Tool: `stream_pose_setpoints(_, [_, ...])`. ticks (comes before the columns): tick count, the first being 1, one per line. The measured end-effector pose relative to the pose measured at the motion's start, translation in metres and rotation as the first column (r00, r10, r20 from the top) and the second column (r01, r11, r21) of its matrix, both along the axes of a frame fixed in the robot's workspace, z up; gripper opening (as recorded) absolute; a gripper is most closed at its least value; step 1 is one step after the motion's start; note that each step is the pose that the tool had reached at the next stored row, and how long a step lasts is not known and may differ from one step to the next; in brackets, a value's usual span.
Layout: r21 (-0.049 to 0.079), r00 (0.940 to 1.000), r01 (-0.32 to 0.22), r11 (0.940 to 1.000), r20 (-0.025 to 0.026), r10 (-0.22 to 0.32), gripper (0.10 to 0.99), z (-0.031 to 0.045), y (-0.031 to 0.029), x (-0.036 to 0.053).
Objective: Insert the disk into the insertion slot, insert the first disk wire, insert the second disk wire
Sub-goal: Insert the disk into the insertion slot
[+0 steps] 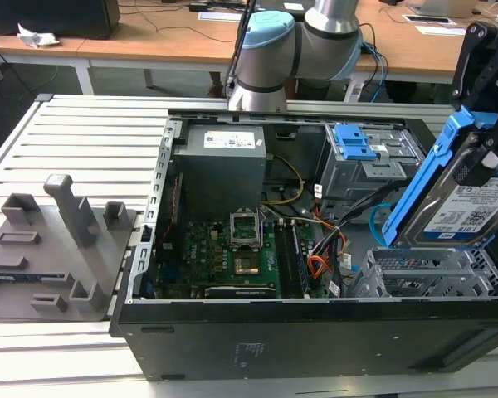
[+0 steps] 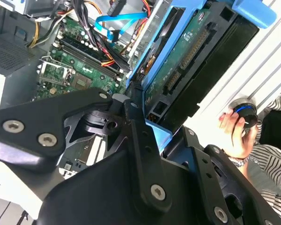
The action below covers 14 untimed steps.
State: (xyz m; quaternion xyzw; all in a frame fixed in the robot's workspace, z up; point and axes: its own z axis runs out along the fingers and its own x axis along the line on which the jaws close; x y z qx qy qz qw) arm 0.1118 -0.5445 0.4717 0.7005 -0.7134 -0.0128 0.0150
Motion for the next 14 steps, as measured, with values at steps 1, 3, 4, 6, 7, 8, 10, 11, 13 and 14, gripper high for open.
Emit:
stream_pose_setpoints(1, [0.000, 1.0000, 0.000, 1.0000, 0.0000, 0.000, 0.369, 0.0000, 0.0022, 0.0000])
stream_pose_setpoints(3, [0.000, 1.0000, 0.000, 1.0000, 0.0000, 0.000, 0.369, 0.0000, 0.0060, 0.0003])
stream_pose_setpoints(4, [0.000, 1.0000, 0.000, 1.0000, 0.0000, 0.000, 0.369, 0.0000, 0.0075, 0.0016])
stream_pose_setpoints(6, [0.000, 1.0000, -0.001, 1.0000, -0.0001, 0.001, 0.369, -0.0001, 0.0099, 0.0071])
stream_pose_setpoints(7, [0.000, 1.0000, -0.001, 1.0000, -0.0002, 0.001, 0.369, -0.0001, 0.0105, 0.0086])
stream_pose_setpoints(8, [0.000, 1.0000, -0.001, 1.0000, -0.0002, 0.001, 0.369, 0.0000, 0.0109, 0.0094])
stream_pose_setpoints(10, [0.000, 1.0000, 0.000, 1.0000, -0.0002, 0.000, 0.369, 0.0000, 0.0109, 0.0094])
stream_pose_setpoints(11, [0.000, 1.0000, 0.000, 1.0000, -0.0002, 0.000, 0.369, -0.0001, 0.0110, 0.0095])
stream_pose_setpoints(13, [0.000, 1.0000, -0.001, 1.0000, -0.0002, 0.001, 0.369, -0.0001, 0.0110, 0.0095])
stream_pose_setpoints(14, [0.000, 1.0000, -0.001, 1.0000, -0.0002, 0.001, 0.369, -0.0001, 0.0110, 0.0095])
